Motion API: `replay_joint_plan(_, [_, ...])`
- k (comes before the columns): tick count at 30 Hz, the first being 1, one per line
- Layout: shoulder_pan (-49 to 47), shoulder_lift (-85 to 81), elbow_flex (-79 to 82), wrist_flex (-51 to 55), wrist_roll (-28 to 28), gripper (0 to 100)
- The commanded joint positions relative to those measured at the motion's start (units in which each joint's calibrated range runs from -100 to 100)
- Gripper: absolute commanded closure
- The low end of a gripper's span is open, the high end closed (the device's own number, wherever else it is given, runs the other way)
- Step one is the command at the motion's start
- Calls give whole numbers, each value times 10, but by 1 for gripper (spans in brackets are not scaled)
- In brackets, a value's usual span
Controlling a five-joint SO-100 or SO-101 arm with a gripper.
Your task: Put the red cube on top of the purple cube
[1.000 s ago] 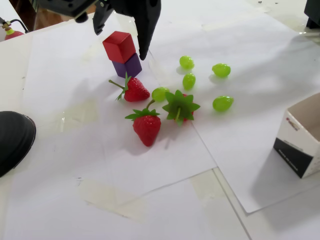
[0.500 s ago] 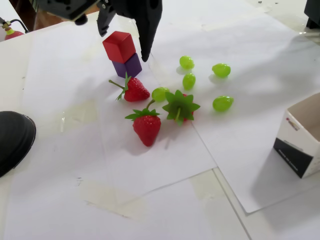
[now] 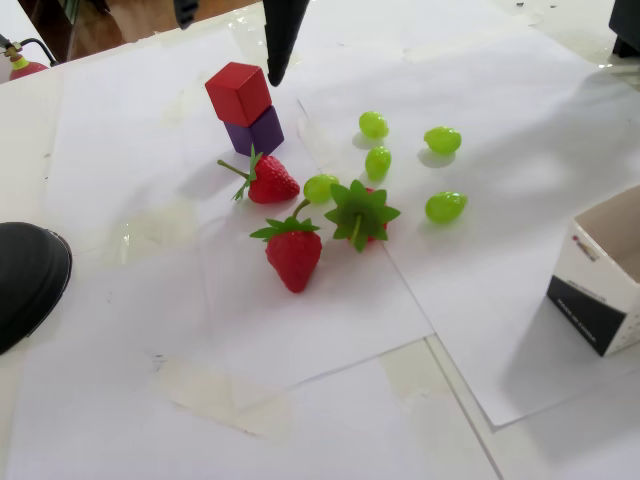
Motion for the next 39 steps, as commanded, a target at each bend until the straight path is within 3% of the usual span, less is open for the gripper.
replay_joint_plan(1, [-6, -117, 15, 13, -8, 59])
replay_joint_plan(7, [-19, -226, 105, 13, -31, 62])
replay_joint_plan(13, [-27, -378, 258, 12, -46, 74])
replay_joint_plan(29, [-73, -854, 840, -102, -102, 100])
replay_joint_plan(39, [-65, -999, 1058, -168, -156, 100])
